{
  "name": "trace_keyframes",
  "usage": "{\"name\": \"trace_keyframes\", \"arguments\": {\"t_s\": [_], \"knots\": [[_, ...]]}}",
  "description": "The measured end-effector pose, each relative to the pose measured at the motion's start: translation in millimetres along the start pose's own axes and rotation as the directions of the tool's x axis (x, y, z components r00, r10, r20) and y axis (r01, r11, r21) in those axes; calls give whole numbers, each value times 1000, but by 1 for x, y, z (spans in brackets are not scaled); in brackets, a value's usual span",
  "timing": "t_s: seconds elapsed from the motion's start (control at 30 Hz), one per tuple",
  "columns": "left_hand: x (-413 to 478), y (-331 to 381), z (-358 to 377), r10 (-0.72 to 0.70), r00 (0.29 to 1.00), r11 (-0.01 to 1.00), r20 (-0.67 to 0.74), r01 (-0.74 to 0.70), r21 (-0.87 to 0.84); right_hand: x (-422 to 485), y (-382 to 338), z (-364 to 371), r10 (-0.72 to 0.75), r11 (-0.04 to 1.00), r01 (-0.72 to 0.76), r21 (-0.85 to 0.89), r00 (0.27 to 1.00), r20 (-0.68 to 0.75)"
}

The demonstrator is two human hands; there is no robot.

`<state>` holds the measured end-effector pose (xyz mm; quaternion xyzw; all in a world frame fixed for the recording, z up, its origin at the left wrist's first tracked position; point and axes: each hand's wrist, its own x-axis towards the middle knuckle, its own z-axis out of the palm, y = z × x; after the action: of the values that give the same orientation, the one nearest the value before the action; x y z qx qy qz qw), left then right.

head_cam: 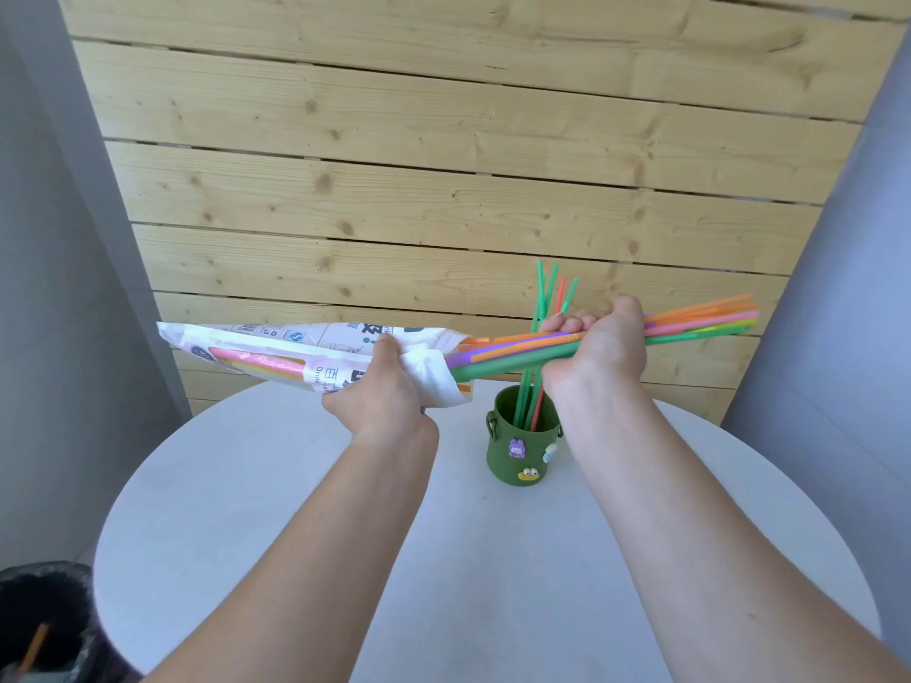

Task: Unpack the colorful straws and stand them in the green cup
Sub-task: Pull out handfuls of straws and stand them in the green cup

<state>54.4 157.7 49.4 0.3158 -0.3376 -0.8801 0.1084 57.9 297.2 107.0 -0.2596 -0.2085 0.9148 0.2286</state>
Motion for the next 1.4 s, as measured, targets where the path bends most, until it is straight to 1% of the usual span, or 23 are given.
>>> {"name": "trace_keyframes", "arguments": {"t_s": [0.13, 0.27, 0.63, 0.97, 1.2, 1.4], "knots": [[4, 1, -2, 22, 1000, 1000, 1, -22, 0, 9, -10, -1, -15, 1000, 15, 19, 1000, -19], [8, 1, -2, 24, 1000, 1000, -14, -24, 0, 11, -13, -5, -8, 1000, 8, -3, 1000, -29], [26, 3, -14, 49, 997, 998, -52, -48, 29, 31, -25, -11, -34, 999, 34, 18, 999, 9], [30, 0, -17, 40, 998, 997, -48, -37, 64, 40, -37, -10, -65, 998, 65, 10, 993, 99], [32, -3, -20, 39, 999, 998, -9, -39, 40, 44, -46, -7, -51, 998, 46, 34, 987, 152], [32, 1, -23, 59, 998, 998, 11, -60, 7, 43, -58, -5, -75, 997, 72, 22, 977, 201]]}}
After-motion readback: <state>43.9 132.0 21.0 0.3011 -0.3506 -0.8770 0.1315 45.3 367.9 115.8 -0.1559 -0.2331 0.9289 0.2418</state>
